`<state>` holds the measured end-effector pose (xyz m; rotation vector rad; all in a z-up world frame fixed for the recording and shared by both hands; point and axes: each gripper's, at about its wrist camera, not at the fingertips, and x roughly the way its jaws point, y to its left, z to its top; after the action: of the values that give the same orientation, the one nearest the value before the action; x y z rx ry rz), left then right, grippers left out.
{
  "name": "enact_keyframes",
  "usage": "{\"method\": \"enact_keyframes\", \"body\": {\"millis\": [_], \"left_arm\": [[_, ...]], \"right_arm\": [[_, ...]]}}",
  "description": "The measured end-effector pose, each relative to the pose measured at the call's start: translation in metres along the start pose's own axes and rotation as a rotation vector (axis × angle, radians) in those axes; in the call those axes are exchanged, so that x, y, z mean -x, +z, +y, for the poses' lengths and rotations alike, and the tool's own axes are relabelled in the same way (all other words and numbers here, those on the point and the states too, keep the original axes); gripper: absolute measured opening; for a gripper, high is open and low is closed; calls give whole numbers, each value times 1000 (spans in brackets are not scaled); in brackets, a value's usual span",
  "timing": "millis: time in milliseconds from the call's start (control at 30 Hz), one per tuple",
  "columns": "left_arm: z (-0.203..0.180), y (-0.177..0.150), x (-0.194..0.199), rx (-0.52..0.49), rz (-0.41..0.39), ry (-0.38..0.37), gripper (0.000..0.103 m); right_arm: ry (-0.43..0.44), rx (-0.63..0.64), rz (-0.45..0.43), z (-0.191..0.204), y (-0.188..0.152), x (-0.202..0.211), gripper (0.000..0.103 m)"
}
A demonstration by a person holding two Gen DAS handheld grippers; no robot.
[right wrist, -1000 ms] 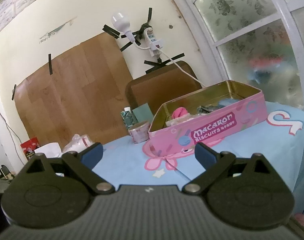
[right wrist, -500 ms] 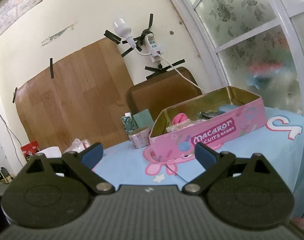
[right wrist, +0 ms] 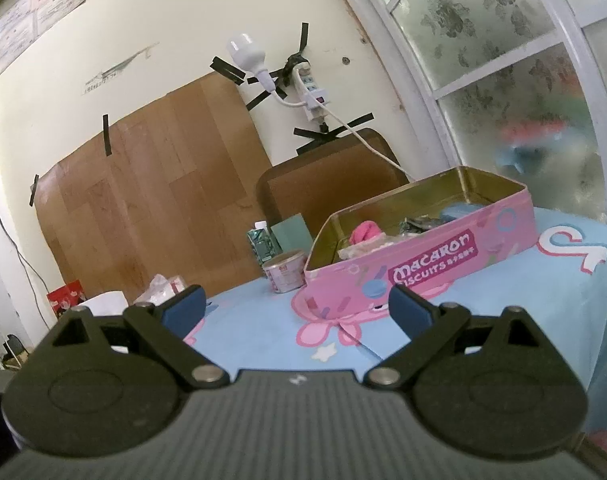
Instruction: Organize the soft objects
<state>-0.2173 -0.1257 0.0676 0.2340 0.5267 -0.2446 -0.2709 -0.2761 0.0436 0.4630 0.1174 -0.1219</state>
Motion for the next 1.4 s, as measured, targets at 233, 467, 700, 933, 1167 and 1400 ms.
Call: {"method": "enact_keyframes", "body": {"millis": [233, 467, 700, 933, 1167, 1400], "left_arm": [[0, 0, 2, -5, -8, -15, 103], [2, 0, 3, 0, -7, -20, 103], [2, -1, 3, 10, -7, -36, 103], [1, 0, 3, 10, -4, -32, 103], [0, -1, 3, 8, -2, -29, 103], [1, -2, 3, 7, 0, -33, 103]], "right_arm": [[5, 9, -8, 2, 0, 3, 99], [10, 10, -8, 2, 0, 2, 99], [15, 26, -14, 5, -2, 4, 96], [13, 51, -35, 8, -1, 7, 93], [12, 37, -24, 7, -1, 4, 93], [7, 17, -10, 5, -1, 3, 93]]}}
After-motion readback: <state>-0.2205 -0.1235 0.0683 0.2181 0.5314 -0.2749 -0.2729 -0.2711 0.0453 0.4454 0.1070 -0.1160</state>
